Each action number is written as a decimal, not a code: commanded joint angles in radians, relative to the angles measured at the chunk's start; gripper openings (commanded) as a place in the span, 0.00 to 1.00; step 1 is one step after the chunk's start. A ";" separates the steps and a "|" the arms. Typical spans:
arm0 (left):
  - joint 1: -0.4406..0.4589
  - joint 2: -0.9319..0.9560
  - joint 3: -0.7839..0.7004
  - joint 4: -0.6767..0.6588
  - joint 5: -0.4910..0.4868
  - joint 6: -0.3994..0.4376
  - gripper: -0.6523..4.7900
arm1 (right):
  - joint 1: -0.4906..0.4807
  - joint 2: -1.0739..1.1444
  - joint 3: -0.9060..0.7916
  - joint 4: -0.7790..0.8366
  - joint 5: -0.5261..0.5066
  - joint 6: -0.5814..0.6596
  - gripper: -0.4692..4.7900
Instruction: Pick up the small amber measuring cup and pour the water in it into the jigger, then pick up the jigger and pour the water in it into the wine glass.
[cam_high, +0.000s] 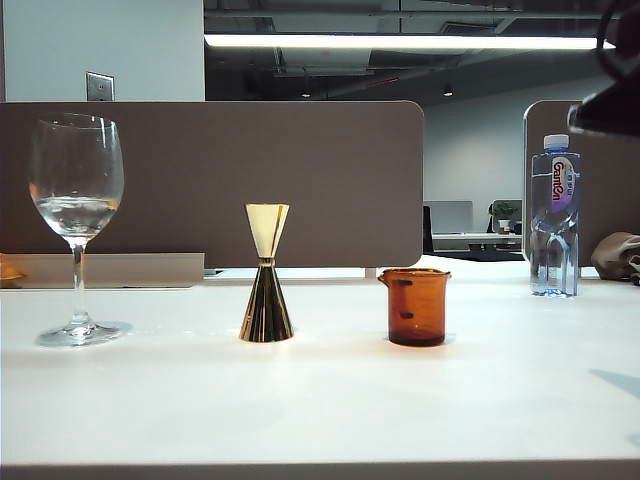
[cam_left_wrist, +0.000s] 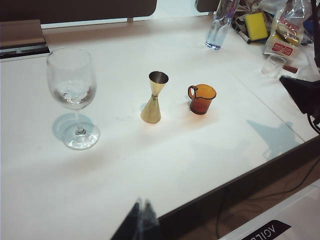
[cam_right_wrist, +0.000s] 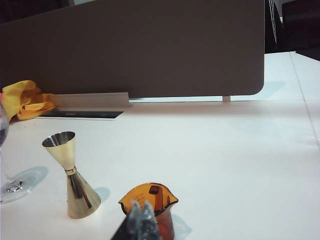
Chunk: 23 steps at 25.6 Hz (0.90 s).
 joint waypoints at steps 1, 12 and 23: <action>0.000 0.001 0.002 0.006 0.003 0.000 0.12 | -0.023 -0.048 -0.007 -0.085 -0.002 0.001 0.08; 0.000 0.001 0.002 0.006 0.003 0.000 0.12 | -0.124 -0.152 -0.007 -0.444 0.000 -0.014 0.08; 0.000 0.001 0.002 0.006 0.003 0.000 0.12 | -0.204 -0.303 -0.007 -0.775 0.006 -0.014 0.08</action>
